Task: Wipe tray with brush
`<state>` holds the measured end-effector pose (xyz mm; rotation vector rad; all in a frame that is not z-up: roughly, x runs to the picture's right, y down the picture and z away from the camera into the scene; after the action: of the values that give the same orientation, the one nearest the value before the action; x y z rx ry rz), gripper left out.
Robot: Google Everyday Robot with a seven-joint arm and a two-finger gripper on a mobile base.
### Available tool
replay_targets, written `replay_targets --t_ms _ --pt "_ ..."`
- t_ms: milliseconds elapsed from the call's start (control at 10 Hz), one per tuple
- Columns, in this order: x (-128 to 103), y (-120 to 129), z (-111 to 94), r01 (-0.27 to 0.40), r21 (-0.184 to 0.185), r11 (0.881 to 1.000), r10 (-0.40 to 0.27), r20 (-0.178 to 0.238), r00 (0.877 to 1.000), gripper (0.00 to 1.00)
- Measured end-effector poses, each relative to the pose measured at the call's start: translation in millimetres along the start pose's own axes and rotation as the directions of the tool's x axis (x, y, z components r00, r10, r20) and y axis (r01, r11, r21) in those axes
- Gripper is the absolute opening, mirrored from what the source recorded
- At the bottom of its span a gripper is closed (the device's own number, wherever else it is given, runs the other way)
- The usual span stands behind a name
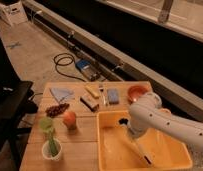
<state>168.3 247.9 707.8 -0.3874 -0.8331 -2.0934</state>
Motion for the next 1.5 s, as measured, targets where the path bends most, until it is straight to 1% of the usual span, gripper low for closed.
replay_targets --t_ms 100,200,300,400,600,800,900,1100,1200,1300,1400,1500 --pt "-3.1 11.1 2.4 -0.024 -0.006 1.0 0.024 0.009 1.0 0.0" --pt "-4.5 20.6 3.4 -0.044 -0.013 0.999 0.044 0.008 0.999 0.0" --pt "-1.2 36.8 2.1 -0.083 -0.025 0.996 0.083 -0.005 0.997 0.0" --pt "7.5 41.7 -0.4 -0.091 -0.03 0.995 0.09 -0.032 0.995 0.0" --pt "20.1 40.7 -3.5 -0.089 -0.032 0.996 0.087 -0.069 0.994 0.0" --pt "35.0 19.9 -4.2 -0.046 -0.026 0.999 0.043 -0.093 0.995 0.0" --pt "41.6 3.7 -3.9 -0.004 -0.015 1.0 0.002 -0.103 0.995 0.0" --pt "43.0 -19.0 -4.1 0.07 -0.003 0.998 -0.07 -0.115 0.991 0.0" --pt "40.8 -27.3 -4.2 0.098 -0.002 0.995 -0.098 -0.113 0.989 0.0" --pt "34.8 -35.6 -4.9 0.127 -0.014 0.992 -0.128 -0.097 0.987 0.0" --pt "29.0 -37.2 -4.9 0.133 -0.024 0.991 -0.135 -0.074 0.988 0.0" --pt "25.2 -33.2 -4.8 0.126 -0.033 0.991 -0.128 -0.059 0.99 0.0"
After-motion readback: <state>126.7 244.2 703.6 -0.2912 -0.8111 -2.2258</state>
